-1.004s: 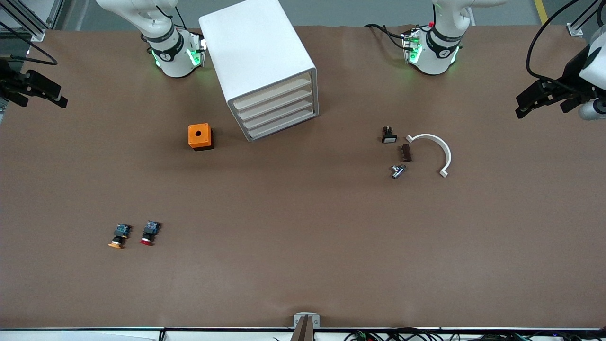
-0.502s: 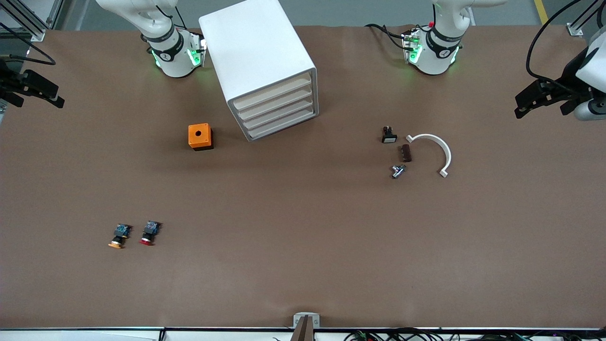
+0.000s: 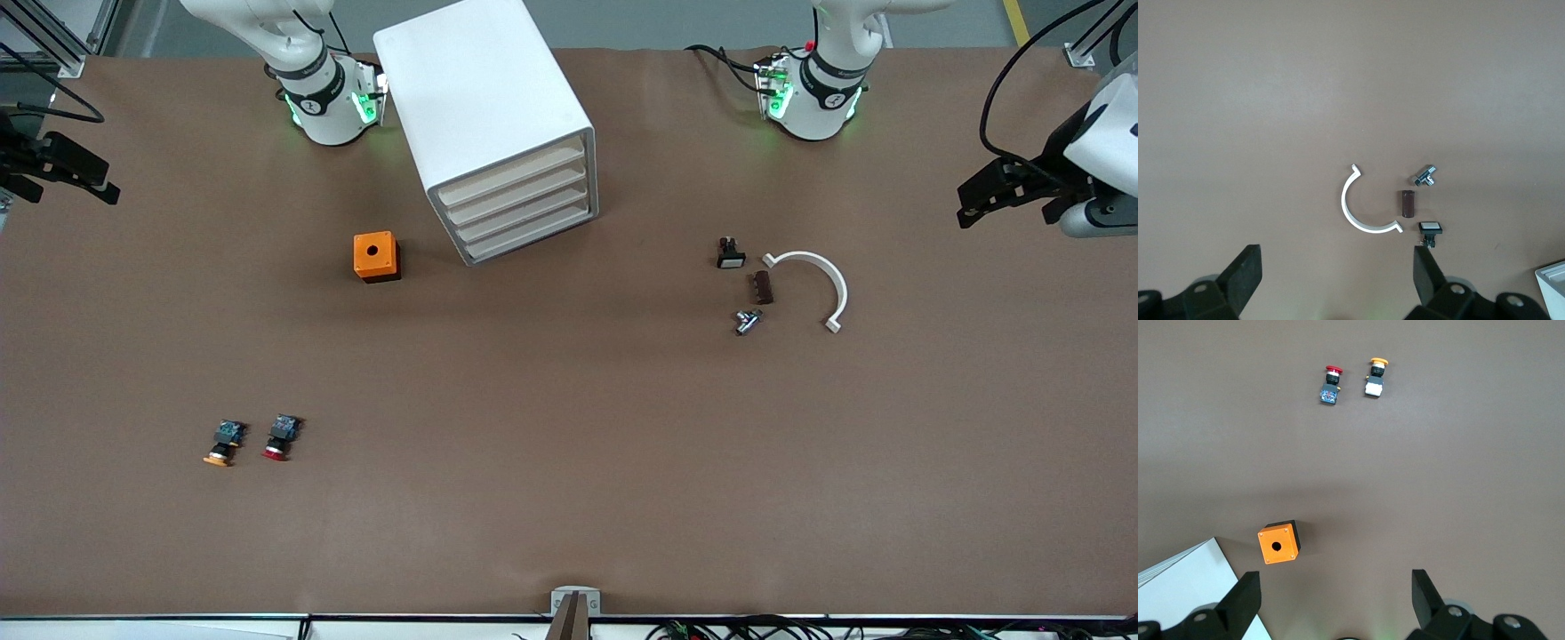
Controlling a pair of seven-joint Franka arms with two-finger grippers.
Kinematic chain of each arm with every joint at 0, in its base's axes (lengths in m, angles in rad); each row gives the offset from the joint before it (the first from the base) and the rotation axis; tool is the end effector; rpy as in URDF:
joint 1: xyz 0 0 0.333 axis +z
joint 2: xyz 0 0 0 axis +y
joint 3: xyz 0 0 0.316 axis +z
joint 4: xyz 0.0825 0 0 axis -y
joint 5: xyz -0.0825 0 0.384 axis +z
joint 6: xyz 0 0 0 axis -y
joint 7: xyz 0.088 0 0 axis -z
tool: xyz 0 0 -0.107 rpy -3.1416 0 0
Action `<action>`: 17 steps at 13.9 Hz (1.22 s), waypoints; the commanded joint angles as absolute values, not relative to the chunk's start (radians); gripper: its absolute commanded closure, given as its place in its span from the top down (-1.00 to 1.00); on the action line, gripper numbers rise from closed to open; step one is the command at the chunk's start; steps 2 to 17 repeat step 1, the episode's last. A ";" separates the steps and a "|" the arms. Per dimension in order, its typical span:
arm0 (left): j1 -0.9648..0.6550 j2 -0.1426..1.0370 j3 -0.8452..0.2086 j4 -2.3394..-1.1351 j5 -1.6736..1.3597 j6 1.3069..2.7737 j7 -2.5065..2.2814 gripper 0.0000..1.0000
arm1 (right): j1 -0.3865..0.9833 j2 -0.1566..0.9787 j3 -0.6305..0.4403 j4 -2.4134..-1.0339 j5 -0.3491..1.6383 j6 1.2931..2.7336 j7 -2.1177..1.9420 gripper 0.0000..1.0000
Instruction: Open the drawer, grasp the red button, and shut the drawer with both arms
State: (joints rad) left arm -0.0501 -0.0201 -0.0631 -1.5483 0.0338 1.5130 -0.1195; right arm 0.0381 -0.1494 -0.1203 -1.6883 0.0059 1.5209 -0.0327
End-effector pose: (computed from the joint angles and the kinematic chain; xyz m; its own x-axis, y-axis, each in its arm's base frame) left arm 0.5396 -0.0579 0.6411 0.9999 0.0082 -0.0109 0.0078 -0.9993 -0.0366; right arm 0.5001 -0.0454 0.6433 0.9987 -0.0475 -0.0183 -0.0480 -0.9986 -0.0244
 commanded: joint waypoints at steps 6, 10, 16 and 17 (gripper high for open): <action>-0.058 -0.020 -0.055 -1.542 0.023 1.520 -0.117 0.99 | 0.038 -0.176 -0.118 -1.713 -0.008 1.534 -0.043 1.00; -0.058 -0.020 -0.055 -1.542 0.023 1.520 -0.117 0.99 | 0.038 -0.176 -0.118 -1.713 -0.008 1.534 -0.043 1.00; -0.058 -0.020 -0.055 -1.542 0.023 1.520 -0.117 0.99 | 0.038 -0.176 -0.118 -1.713 -0.008 1.534 -0.043 1.00; -0.058 -0.020 -0.055 -1.542 0.023 1.520 -0.117 0.99 | 0.038 -0.176 -0.118 -1.713 -0.008 1.534 -0.043 1.00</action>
